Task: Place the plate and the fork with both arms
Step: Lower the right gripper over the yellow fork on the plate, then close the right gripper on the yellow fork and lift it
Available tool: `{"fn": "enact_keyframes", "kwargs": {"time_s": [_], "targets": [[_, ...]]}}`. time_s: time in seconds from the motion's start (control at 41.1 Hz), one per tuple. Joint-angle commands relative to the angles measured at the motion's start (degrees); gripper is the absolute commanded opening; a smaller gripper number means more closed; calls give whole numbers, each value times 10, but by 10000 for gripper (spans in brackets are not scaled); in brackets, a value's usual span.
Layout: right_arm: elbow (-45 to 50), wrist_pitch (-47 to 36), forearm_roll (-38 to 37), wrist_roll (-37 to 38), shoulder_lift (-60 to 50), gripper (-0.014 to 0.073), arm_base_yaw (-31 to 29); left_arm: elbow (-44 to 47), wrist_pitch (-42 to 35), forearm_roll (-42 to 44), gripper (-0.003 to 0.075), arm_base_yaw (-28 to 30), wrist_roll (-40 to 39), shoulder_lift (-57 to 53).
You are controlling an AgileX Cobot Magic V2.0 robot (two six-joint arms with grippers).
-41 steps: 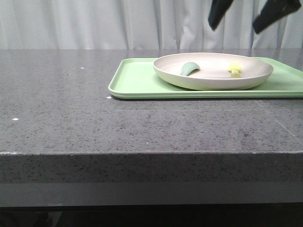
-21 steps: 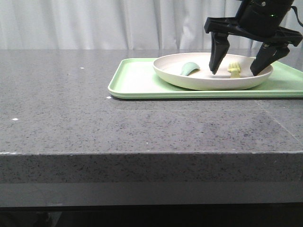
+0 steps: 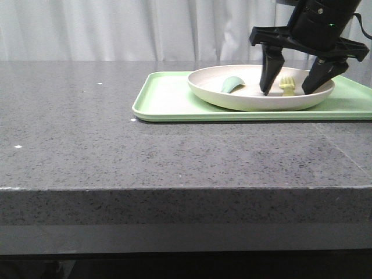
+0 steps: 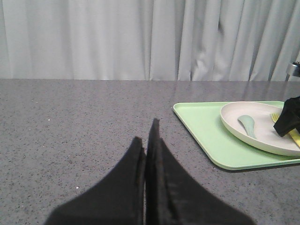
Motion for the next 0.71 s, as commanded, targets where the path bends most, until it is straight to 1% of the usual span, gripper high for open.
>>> {"fn": "enact_keyframes", "kwargs": {"time_s": [0.0,0.024,0.097,0.171,0.244,0.365,0.56,0.682], "targets": [[-18,-12,0,1,-26,352,-1,-14,-48,-2,-18,1,1,7],[-18,-12,0,1,-26,304,-1,-14,-48,-2,-18,1,1,7],[-18,-11,0,1,-26,199,-1,-14,-48,-2,-18,1,1,7],[-18,-11,0,1,-26,122,-1,-14,-48,-2,-18,1,1,7],[-18,-11,0,1,-26,71,-1,-14,-48,-2,-18,1,1,7],[-19,-11,0,1,-29,38,-1,-14,-48,-2,-18,1,1,7],[-19,-14,0,1,-59,36,-2,-14,-48,-2,-18,1,1,7],[-19,-16,-1,1,-91,36,-21,-14,-48,-2,-18,1,1,7]]}}
